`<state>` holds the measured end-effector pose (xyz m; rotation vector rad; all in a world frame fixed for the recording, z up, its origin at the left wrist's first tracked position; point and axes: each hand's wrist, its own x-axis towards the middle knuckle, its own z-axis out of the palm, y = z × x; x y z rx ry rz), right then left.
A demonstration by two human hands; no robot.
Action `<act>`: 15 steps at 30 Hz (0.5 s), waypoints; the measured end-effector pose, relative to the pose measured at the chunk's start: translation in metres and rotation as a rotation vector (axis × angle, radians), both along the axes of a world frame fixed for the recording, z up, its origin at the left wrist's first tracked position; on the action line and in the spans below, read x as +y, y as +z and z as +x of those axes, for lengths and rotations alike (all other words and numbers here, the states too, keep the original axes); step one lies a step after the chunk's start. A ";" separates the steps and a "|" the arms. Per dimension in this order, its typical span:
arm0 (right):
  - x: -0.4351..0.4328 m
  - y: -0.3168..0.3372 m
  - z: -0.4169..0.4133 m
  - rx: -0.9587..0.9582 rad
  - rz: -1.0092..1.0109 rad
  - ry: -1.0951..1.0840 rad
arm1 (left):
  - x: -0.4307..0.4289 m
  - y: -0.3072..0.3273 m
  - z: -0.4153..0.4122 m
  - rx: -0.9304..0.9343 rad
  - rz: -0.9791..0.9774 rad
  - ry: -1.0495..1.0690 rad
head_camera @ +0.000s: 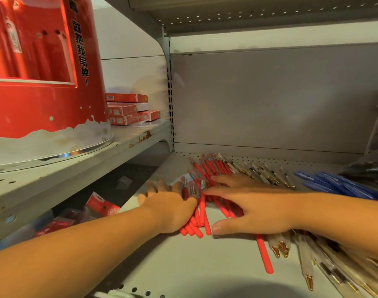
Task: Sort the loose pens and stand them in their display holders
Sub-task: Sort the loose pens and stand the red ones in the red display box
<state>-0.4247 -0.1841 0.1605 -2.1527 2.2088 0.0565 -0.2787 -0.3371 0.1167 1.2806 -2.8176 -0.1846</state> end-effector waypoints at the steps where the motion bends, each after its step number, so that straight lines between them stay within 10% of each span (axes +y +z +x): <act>1: -0.001 0.000 -0.005 0.001 0.057 -0.035 | 0.001 -0.002 0.000 0.006 0.023 -0.009; 15: 0.001 0.015 -0.021 -0.290 0.158 -0.083 | -0.029 0.010 -0.021 0.035 0.085 -0.351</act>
